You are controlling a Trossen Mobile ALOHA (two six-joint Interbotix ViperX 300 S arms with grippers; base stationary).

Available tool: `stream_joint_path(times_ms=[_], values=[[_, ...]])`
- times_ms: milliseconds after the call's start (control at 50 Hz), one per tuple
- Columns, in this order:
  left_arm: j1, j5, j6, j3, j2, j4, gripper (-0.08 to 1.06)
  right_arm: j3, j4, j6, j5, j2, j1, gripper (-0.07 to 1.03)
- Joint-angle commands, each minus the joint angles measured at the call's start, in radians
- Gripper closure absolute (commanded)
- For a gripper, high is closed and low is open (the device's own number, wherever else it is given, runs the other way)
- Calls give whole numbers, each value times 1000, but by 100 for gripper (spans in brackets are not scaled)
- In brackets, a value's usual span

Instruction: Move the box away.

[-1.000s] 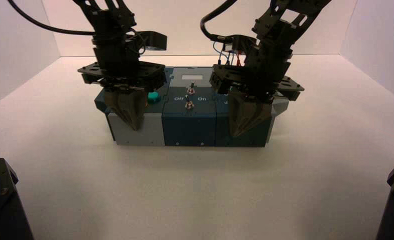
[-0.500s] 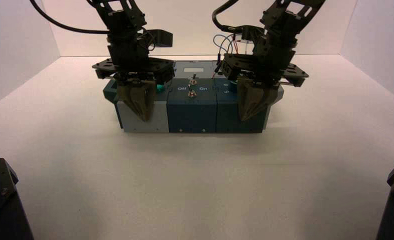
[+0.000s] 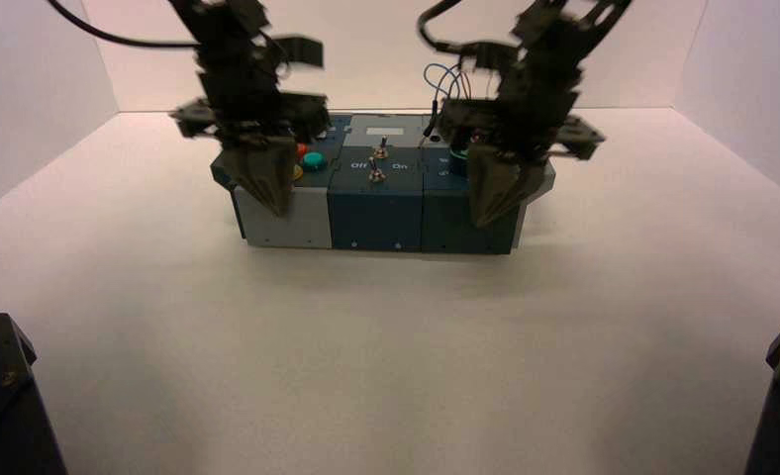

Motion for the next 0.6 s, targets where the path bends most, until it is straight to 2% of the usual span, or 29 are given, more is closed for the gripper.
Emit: stream_joint_path(times_ms=[20,200,600], values=[[3,-8,-8,43,-147,-3,101,46,3,-3,-8,-126,3,99],[3,2,-18,78,-265,-3,101,94,3,-3,2,-244,3,99],[3,2,-15,77,-275,5,101,114,0,-15,11,-299,9,99]])
